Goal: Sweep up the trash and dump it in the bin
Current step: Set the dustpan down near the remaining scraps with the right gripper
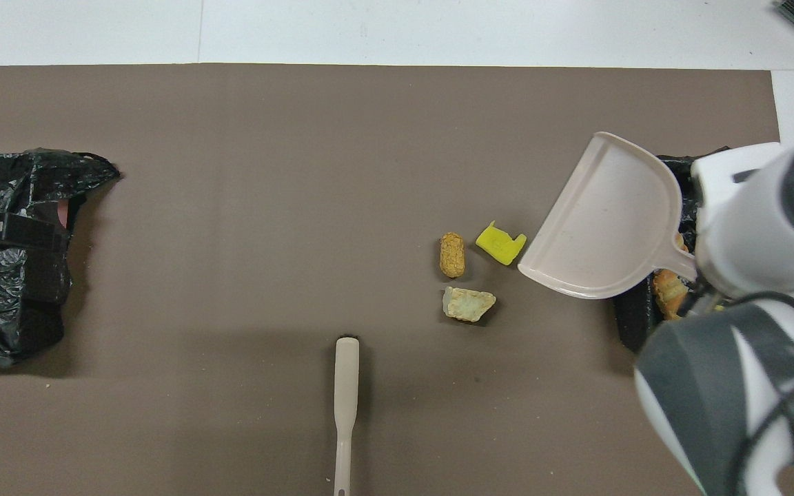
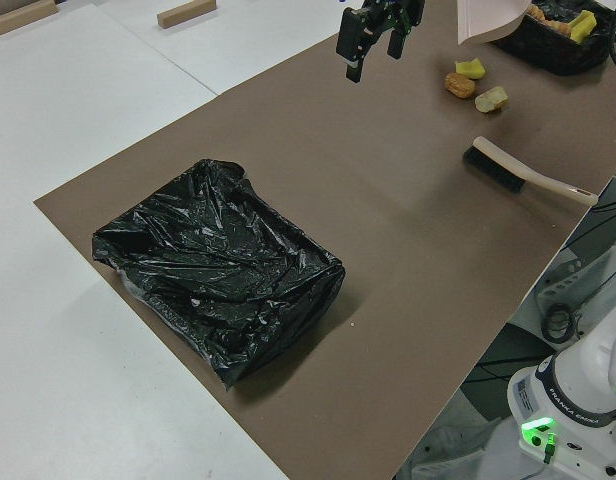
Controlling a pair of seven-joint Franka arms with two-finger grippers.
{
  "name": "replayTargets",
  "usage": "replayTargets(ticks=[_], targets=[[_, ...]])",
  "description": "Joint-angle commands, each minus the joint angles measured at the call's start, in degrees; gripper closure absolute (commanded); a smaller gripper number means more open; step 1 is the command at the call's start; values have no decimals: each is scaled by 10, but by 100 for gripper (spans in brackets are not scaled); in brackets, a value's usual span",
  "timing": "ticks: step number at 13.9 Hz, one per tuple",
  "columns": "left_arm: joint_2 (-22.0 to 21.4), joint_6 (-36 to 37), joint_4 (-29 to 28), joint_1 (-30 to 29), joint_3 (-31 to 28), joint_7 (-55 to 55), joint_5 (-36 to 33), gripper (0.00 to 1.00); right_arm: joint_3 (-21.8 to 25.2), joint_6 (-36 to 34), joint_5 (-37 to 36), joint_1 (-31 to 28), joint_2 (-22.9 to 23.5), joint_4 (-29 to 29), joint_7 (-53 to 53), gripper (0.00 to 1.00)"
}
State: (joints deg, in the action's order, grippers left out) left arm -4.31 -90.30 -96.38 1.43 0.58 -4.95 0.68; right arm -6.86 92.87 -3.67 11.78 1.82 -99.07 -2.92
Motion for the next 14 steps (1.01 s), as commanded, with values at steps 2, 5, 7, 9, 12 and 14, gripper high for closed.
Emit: replayTargets(ticks=[2,5,7,9,12,14], targets=[[-6,3,-2,0,-8,-4,-13,0,-114,138,59,-1,81,13,306,100],[-6,3,-2,-1,-11,-4,-13,0,-191,247,55,2,182,68,453,100],[-6,3,-2,1,-11,-4,-13,0,-206,294,10,25,261,126,518,100],[-6,3,-1,0,-11,-4,-13,0,-222,318,-53,39,332,174,561,100],[-6,3,-1,0,-11,-2,-12,0,-226,348,-79,29,350,172,552,99],[-5,-2,0,8,-9,3,-8,0,-226,375,-80,28,357,163,540,88]])
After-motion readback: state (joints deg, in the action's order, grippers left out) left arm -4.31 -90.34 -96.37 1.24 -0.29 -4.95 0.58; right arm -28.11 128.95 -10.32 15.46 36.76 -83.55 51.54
